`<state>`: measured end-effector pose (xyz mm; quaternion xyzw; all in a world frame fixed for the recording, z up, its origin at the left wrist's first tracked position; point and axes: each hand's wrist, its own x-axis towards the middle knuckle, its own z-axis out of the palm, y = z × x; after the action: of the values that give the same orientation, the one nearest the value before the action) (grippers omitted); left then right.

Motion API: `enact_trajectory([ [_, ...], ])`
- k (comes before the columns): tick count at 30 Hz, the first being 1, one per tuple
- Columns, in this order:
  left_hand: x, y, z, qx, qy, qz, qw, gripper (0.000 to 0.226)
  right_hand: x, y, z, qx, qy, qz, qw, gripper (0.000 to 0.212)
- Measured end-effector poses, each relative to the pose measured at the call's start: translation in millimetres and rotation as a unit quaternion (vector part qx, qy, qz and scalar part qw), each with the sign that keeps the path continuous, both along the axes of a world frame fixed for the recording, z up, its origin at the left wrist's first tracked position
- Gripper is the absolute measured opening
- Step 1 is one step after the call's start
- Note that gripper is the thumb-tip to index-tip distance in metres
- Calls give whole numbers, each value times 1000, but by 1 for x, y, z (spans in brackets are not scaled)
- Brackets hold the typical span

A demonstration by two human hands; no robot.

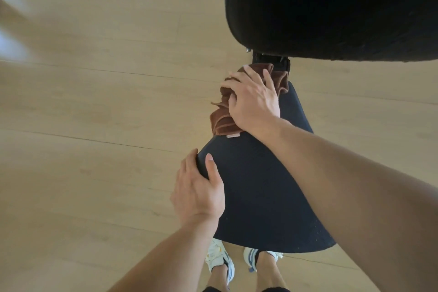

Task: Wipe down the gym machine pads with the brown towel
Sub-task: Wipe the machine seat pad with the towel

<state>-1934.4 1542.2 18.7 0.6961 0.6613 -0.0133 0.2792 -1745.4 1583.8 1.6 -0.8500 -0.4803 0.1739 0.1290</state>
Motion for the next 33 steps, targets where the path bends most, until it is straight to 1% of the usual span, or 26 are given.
enact_trajectory([
  [3, -2, 1, -2, 1, -6, 1, 1000, 57, -3, -9, 2, 18, -1, -5, 1000, 49],
  [6, -3, 2, -4, -5, -13, 2, 1000, 54, -10, -25, 12, 37, 28, -67, 997, 60],
  [9, -3, 3, -6, -14, -14, 4, 1000, 53, -20, -57, 20, 39, 5, -137, 990, 71],
  [11, -4, 3, -6, -20, -12, 4, 1000, 53, -30, -89, 27, 10, -2, -182, 983, 79],
  [14, -4, 3, -6, -25, -14, 4, 1000, 49, -54, -137, 42, -78, 25, -219, 972, 82],
  [16, -4, 4, -6, -24, -9, 3, 1000, 48, -73, -148, 47, -134, 48, -248, 958, 80],
  [18, -4, 3, -7, -27, -11, 3, 1000, 47, -81, -137, 39, -146, 62, -280, 947, 82],
  [20, -5, 3, -8, -25, -12, 8, 1000, 45, -79, -119, 28, -145, 30, -280, 949, 91],
  [21, -5, 3, -9, -21, -11, 9, 1000, 45, -75, -113, 22, -138, 11, -272, 952, 92],
  [24, -5, 2, -10, -10, -9, 10, 1000, 44, -55, -103, 11, -110, -16, -237, 965, 82],
  [29, -5, 2, -11, 10, -14, 12, 1000, 44, -8, -68, 4, -75, -2, -207, 976, 72],
  [33, -5, 2, -13, 27, -10, 2, 1000, 45, 28, -66, 7, -16, 54, -201, 978, 65],
])
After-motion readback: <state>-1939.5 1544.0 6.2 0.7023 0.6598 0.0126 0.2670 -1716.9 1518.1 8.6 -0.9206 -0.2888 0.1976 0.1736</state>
